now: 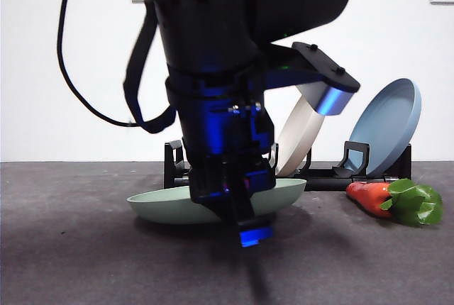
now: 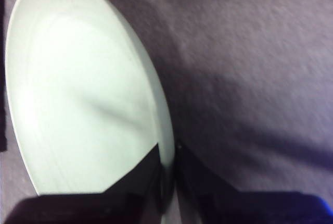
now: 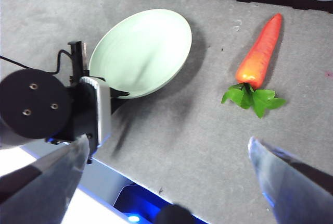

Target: Take the green plate from the plate rack,put the plate on the table,take the carrot from the table,put the carrot in the plate

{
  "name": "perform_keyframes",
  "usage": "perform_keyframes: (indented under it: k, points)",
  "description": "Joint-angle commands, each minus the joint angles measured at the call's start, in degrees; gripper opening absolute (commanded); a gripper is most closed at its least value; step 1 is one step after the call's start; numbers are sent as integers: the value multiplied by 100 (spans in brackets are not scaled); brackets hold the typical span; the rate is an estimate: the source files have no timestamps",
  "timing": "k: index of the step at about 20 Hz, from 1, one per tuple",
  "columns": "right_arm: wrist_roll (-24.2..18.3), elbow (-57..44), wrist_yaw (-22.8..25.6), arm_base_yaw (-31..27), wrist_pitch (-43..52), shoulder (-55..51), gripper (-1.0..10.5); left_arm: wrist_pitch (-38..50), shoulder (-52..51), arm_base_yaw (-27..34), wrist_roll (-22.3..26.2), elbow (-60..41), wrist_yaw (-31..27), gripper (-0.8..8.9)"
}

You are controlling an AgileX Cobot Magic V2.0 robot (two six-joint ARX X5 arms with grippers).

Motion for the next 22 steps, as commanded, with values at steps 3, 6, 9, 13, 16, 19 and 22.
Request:
perform_keyframes:
  k: [3, 6, 9, 13, 16, 19, 22]
  points:
    - [39, 9, -17, 15, 7, -7, 625, 2, 181, 2, -22, -31, 417, 70]
    - [39, 9, -17, 15, 17, 26, 625, -20, 179, 4, -387, -22, 540, 322]
    - [39, 11, -13, 15, 22, 138, 625, -42, 138, -20, -450, -11, 529, 319]
    - [44, 9, -7, 15, 216, 426, 625, -247, -459, -59, -1049, 46, 555, 319]
    - [243, 11, -7, 15, 710, 907, 625, -654, -1296, -72, -1775, 332, 876, 319]
    - [435, 9, 7, 22, 1276, 1582, 621, -896, -2299, -76, -2570, 640, 1403, 319]
    - [490, 11, 317, 98, 1744, 2385, 601, -887, -3254, -79, -3021, 767, 1781, 318]
